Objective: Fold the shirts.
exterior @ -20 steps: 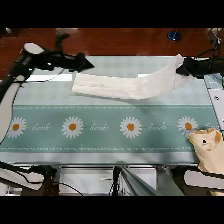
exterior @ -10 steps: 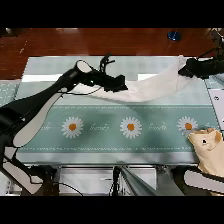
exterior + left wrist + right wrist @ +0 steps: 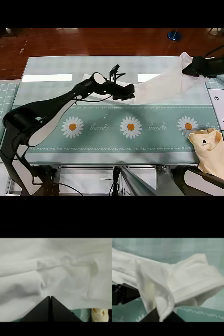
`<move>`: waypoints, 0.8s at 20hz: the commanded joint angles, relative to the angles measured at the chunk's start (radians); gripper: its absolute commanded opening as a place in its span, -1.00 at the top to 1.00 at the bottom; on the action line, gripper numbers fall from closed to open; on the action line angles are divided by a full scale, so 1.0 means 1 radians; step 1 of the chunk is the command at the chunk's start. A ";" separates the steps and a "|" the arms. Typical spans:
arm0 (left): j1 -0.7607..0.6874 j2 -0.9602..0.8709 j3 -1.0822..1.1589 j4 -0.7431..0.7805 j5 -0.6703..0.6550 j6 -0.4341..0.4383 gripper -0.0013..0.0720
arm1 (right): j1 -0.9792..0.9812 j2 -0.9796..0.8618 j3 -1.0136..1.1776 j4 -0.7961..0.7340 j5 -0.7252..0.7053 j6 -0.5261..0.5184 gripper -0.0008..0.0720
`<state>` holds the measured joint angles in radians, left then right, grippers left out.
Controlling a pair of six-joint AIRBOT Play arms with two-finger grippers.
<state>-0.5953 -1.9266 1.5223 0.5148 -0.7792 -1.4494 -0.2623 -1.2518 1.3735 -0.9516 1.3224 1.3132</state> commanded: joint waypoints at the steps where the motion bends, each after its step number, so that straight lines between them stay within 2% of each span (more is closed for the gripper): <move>1: -0.052 -0.020 0.001 -0.030 0.056 -0.031 0.90 | 0.000 0.057 0.000 0.011 0.025 0.011 0.92; 6: -0.134 -0.057 0.001 -0.046 0.103 -0.112 0.90 | 0.000 0.103 0.000 0.051 0.026 0.014 0.92; 9: -0.135 -0.066 0.001 -0.044 0.095 -0.107 0.90 | 0.000 0.103 0.000 0.032 0.031 0.014 0.92; 10: -0.113 -0.051 0.001 -0.043 0.095 -0.098 0.90 | 0.000 0.103 0.000 0.013 0.039 0.014 0.92; 12: -0.034 0.013 0.001 -0.037 0.089 0.000 0.90 | 0.000 0.103 0.000 -0.014 0.051 0.016 0.92; 16: 0.220 0.250 0.001 0.077 0.014 0.111 0.90 | 0.039 0.101 0.000 -0.047 0.026 0.038 0.92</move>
<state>-0.5243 -1.8153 1.5223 0.5152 -0.7097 -1.4303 -0.2481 -1.1503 1.3735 -0.9672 1.3594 1.3361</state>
